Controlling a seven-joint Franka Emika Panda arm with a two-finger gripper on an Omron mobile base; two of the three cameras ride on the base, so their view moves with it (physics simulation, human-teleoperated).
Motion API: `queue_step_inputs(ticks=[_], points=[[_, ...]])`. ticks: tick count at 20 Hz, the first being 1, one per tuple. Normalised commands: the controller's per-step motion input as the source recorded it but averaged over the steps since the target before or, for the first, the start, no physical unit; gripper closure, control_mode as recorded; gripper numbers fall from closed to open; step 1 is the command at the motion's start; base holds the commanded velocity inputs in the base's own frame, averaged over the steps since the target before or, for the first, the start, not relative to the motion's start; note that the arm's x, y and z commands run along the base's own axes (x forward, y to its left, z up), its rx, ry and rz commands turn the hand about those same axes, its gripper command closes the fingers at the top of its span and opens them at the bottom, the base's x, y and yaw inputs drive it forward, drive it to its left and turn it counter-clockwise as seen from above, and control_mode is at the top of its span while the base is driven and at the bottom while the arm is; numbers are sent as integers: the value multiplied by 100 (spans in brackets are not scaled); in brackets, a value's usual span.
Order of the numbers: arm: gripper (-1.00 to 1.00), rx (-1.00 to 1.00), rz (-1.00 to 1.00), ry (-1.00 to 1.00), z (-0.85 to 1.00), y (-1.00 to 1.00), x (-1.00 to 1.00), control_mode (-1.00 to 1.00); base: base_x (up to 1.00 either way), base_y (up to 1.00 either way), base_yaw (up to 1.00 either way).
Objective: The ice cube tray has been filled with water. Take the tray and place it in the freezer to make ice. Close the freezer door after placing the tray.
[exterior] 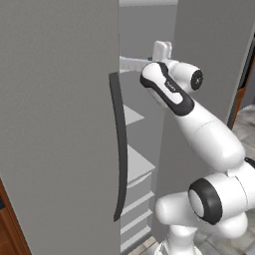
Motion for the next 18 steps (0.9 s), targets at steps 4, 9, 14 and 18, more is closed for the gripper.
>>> queue_step_inputs(ticks=[4, 9, 14, 18], points=[[100, -2, 0, 10, 0, 11, 43, -100, 0, 0, 0], [100, -3, 0, 10, -3, 9, 44, -100, 0, 0, 0], [100, -5, 0, 8, -14, 19, 52, -100, 0, 0, 0], [100, -7, 0, 5, -29, 27, 55, -100, 0, 0, 0]])
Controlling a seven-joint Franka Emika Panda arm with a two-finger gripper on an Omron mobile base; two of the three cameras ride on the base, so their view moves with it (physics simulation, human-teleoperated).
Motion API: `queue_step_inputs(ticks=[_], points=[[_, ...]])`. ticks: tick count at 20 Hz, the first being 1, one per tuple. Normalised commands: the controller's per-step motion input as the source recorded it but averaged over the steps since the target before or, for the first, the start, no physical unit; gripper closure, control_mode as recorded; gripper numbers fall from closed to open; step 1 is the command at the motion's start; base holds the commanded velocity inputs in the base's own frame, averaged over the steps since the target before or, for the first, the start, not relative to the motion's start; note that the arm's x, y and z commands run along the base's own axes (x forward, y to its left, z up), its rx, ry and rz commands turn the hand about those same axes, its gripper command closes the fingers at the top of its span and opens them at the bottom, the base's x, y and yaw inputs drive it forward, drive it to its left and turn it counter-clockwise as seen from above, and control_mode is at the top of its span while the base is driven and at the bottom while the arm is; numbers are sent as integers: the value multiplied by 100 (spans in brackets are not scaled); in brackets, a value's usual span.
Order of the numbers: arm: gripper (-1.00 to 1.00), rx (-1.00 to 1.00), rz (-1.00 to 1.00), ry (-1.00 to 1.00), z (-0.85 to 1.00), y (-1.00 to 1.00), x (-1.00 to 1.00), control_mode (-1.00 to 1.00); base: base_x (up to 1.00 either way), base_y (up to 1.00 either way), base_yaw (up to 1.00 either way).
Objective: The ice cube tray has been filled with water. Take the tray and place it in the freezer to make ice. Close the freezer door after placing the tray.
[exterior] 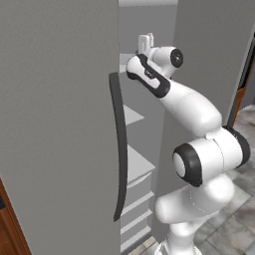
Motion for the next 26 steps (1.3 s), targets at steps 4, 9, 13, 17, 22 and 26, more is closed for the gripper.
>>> queue_step_inputs(ticks=[4, 9, 13, 17, 22, 26], points=[[100, -8, 0, 5, -42, 27, 56, -100, 0, 0, 0], [-100, -8, 2, 7, -49, 28, 72, -100, 0, 0, 0], [-100, -4, 2, 10, -18, 11, 35, -100, 0, 0, 0], [-100, 0, 5, 14, 37, -3, -47, -100, 0, 0, 0], [-100, 0, 4, 4, 63, -4, -81, -100, 0, 0, 0], [-100, -1, 2, 5, 13, -7, -76, -100, 0, 0, 0]])
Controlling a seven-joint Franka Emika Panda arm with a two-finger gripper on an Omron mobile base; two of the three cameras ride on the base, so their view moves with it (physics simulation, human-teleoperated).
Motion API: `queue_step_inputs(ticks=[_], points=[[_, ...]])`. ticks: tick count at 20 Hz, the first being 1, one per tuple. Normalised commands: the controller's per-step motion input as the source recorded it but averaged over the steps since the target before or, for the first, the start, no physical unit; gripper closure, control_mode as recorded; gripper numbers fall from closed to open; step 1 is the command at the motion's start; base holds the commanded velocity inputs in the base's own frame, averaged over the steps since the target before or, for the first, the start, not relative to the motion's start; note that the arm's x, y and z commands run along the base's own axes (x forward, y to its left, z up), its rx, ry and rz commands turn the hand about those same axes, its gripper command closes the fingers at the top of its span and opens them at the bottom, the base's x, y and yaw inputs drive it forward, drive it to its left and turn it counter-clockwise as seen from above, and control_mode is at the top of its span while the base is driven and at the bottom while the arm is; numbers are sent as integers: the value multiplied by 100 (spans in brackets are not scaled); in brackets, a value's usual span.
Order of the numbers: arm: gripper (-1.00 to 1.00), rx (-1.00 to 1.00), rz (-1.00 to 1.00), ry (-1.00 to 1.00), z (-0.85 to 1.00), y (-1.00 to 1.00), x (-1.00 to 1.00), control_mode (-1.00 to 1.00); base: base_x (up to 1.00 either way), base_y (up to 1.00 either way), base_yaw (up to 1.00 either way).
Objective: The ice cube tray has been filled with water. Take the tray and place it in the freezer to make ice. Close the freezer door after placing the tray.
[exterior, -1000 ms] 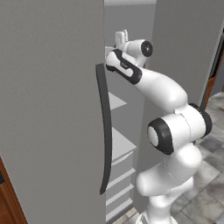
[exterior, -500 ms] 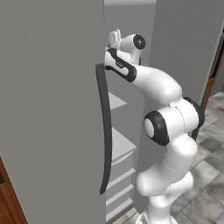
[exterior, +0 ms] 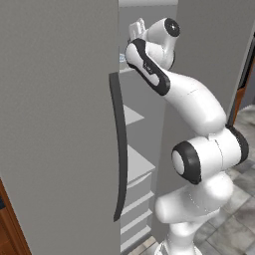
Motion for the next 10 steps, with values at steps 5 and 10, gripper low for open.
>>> queue_step_inputs(ticks=[5, 10], points=[[-100, 0, 0, 4, -2, -38, -97, -100, 0, 0, 0], [-100, -5, 0, 1, -30, -67, -99, -100, 0, 0, 0]])
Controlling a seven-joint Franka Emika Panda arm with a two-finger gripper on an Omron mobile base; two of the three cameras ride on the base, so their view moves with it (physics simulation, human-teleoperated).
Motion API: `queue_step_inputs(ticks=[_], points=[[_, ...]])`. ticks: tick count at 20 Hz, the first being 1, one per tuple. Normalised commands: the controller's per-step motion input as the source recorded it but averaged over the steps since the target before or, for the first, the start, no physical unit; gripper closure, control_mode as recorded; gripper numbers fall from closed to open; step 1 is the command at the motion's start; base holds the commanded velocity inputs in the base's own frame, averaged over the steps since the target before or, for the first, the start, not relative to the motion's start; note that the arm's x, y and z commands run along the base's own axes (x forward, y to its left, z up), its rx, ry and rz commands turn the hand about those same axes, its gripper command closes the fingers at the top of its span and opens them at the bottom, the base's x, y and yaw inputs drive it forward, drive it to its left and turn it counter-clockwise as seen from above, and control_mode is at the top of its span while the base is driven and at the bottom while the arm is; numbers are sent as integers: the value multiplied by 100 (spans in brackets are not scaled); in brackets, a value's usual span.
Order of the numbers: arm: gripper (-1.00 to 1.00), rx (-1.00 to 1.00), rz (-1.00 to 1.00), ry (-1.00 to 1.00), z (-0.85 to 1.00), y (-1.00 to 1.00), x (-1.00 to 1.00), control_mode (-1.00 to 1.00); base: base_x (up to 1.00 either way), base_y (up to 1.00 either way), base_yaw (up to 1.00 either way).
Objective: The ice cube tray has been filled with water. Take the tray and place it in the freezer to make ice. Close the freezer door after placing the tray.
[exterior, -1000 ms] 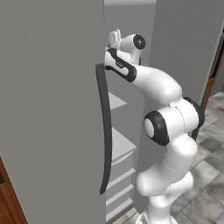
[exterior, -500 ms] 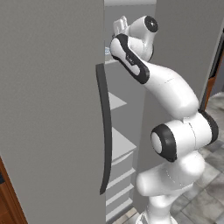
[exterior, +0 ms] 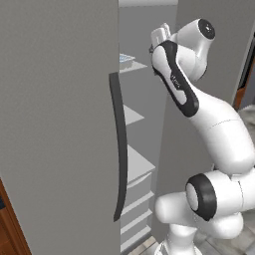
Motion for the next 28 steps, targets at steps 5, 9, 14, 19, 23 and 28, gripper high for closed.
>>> queue_step_inputs(ticks=[5, 9, 14, 19, 23, 28], points=[[-100, -9, 7, 0, -53, -19, -77, -100, 0, 0, 0], [-100, -12, 4, 3, -54, 0, -63, -100, 0, 0, 0], [-100, -8, 1, 2, -52, 0, -62, -100, 0, 0, 0], [-100, -2, 0, 21, -16, 0, -41, -100, 0, 0, 0], [-100, -3, 0, 21, -24, 0, -41, -100, 0, 0, 0], [-100, -2, 0, 8, -29, -3, -33, 100, -28, -12, 0]])
